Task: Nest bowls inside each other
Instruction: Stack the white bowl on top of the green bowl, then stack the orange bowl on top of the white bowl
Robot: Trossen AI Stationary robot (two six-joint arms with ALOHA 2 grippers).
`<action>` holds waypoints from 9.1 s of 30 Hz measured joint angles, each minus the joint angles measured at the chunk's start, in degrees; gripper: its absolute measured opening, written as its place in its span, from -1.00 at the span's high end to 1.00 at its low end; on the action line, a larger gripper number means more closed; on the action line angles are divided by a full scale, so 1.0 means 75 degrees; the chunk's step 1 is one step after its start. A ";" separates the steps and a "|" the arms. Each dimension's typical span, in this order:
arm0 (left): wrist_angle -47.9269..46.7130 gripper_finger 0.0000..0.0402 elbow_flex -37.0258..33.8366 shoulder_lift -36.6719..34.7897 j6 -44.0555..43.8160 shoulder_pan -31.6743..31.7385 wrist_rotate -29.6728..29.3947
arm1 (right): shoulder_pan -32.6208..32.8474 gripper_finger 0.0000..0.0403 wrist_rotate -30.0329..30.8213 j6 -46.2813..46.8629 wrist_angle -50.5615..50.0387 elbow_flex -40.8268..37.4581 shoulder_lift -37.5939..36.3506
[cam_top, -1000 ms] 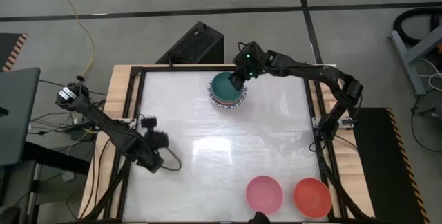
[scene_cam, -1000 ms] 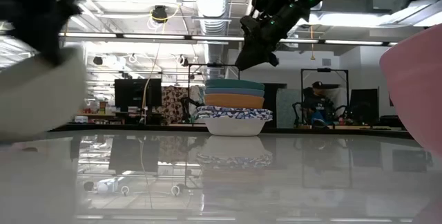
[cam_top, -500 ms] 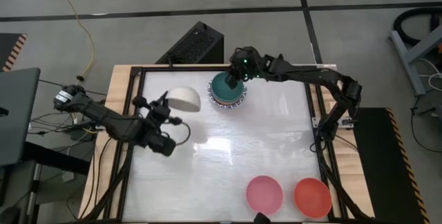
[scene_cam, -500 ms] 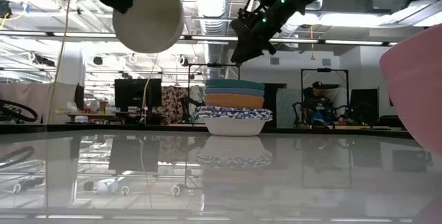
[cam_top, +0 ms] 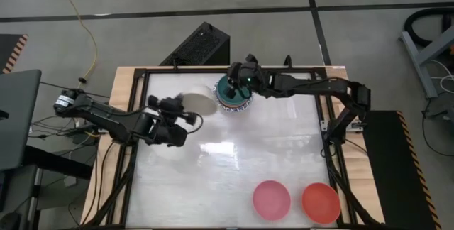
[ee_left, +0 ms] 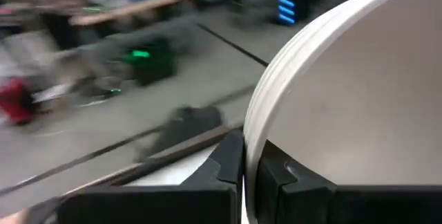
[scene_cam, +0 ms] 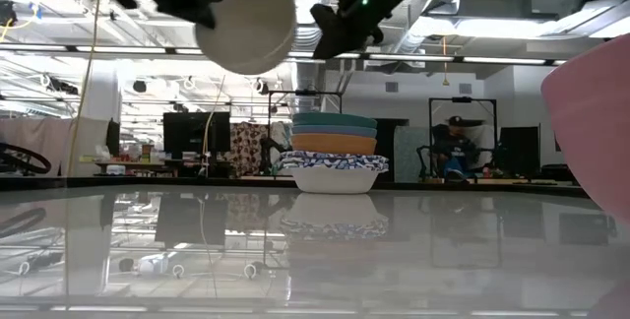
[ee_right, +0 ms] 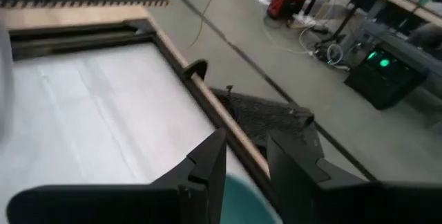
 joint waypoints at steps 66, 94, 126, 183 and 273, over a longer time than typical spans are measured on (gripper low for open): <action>1.0914 1.00 -0.1649 0.0595 0.8582 0.4598 0.5545 | 0.2739 0.41 0.4077 -0.1690 0.1530 0.0006 -0.0660; 1.0590 1.00 -0.1649 0.0592 0.8955 0.4556 0.6158 | 0.1662 0.41 0.5126 -0.3460 0.2701 0.0003 0.0234; 0.9721 -0.27 -0.1649 0.0478 0.8985 0.4384 0.6739 | 0.1001 0.97 0.4574 -0.0797 0.0112 0.0216 0.0150; 0.7308 -0.37 -0.3733 -0.4975 0.5808 0.4633 1.1215 | -0.2801 0.90 -0.4693 0.2544 -0.5121 0.1665 0.1655; 0.5173 -0.37 -0.3727 -0.5449 0.5658 0.4627 1.1631 | 0.9662 0.06 -0.3063 1.2477 -0.9077 -0.1732 -0.2546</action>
